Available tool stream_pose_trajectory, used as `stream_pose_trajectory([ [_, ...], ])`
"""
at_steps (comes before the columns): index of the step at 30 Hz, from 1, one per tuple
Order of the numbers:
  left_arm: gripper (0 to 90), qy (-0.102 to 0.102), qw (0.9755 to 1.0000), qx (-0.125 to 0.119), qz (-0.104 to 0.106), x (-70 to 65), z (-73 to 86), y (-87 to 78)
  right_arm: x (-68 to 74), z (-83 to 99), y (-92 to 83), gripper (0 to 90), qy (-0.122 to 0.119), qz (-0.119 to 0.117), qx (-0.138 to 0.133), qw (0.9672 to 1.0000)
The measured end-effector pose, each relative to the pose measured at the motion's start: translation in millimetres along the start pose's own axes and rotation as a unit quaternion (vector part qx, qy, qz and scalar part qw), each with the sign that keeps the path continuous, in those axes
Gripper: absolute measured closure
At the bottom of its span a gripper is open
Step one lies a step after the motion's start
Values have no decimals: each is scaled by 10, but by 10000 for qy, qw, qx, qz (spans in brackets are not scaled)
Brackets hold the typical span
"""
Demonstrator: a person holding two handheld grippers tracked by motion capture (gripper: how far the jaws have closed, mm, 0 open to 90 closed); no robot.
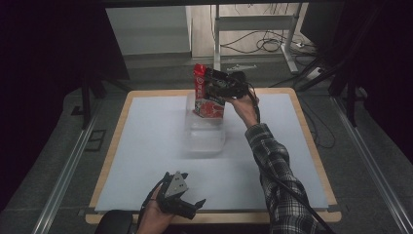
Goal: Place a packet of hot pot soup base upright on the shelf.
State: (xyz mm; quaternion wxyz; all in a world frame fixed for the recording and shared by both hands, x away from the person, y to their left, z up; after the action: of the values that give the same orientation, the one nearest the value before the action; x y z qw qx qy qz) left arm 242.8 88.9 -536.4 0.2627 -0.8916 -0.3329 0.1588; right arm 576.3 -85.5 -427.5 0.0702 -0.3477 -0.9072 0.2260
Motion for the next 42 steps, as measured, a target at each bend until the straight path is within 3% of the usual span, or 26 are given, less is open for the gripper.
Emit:
stream_pose_trajectory([
  [17,0,-122,9998,-124,130,-17,-5,-2,71,24,-125,195,-97,-88,50,9999],
  [29,5,31,9999,-68,69,-28,3,4,117,38,-260,153,-162,-172,60,9997],
  [42,3,-12,9998,-126,157,-46,1,12,168,76,-489,107,-186,-258,54,9995],
])
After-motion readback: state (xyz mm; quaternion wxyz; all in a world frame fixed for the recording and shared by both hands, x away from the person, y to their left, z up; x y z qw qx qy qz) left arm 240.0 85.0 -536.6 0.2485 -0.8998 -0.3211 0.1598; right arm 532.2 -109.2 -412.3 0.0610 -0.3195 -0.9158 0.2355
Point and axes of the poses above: each handheld gripper's, and its own axes: y roughly forward along the jaws, z roughly out of its underside, x roughly to its left, the point moved 3 cm from there along y, roughly forward along the jaws, and after that the axes turned 8 degrees about -y, right-handed, at the moved point
